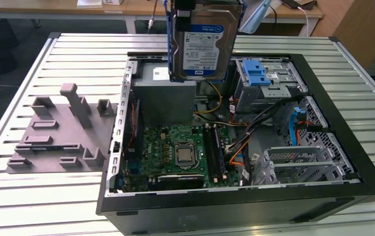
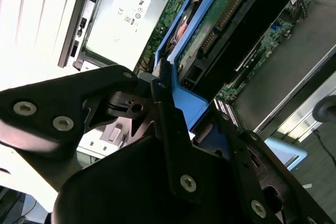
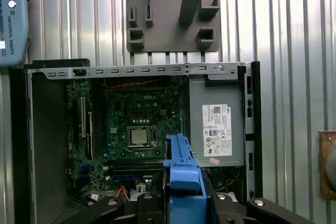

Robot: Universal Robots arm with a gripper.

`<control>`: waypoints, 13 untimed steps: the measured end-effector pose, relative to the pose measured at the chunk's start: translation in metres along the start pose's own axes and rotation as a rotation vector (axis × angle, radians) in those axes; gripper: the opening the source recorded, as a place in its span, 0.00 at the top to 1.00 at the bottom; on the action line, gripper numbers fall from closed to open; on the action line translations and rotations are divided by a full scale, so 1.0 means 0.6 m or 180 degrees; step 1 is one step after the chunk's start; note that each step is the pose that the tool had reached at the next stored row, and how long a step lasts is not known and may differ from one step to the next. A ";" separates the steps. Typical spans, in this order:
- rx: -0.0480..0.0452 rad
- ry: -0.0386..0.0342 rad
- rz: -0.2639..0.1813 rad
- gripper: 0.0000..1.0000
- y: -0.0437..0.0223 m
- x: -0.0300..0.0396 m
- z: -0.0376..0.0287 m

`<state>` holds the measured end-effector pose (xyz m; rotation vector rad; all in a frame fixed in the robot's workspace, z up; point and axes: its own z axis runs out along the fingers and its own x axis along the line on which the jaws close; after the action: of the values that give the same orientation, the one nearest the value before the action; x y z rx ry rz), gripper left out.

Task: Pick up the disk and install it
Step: 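Pick up the disk, then insert the disk into the insertion slot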

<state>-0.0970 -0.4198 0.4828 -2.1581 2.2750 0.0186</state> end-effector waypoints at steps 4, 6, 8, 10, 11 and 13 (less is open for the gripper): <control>0.0000 0.0000 0.0000 0.64 -0.010 0.000 0.000; 0.0000 0.0000 0.0000 0.64 -0.014 0.000 0.000; 0.0000 0.0000 0.0000 0.64 -0.015 0.000 0.000; 0.0000 0.0001 0.0000 0.64 -0.015 0.000 0.000; 0.0000 0.0001 0.0000 0.64 -0.015 0.000 0.000; 0.0000 0.0001 0.0000 0.64 -0.015 0.000 0.000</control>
<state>-0.0879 -0.4200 0.4828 -2.1583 2.2752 0.0182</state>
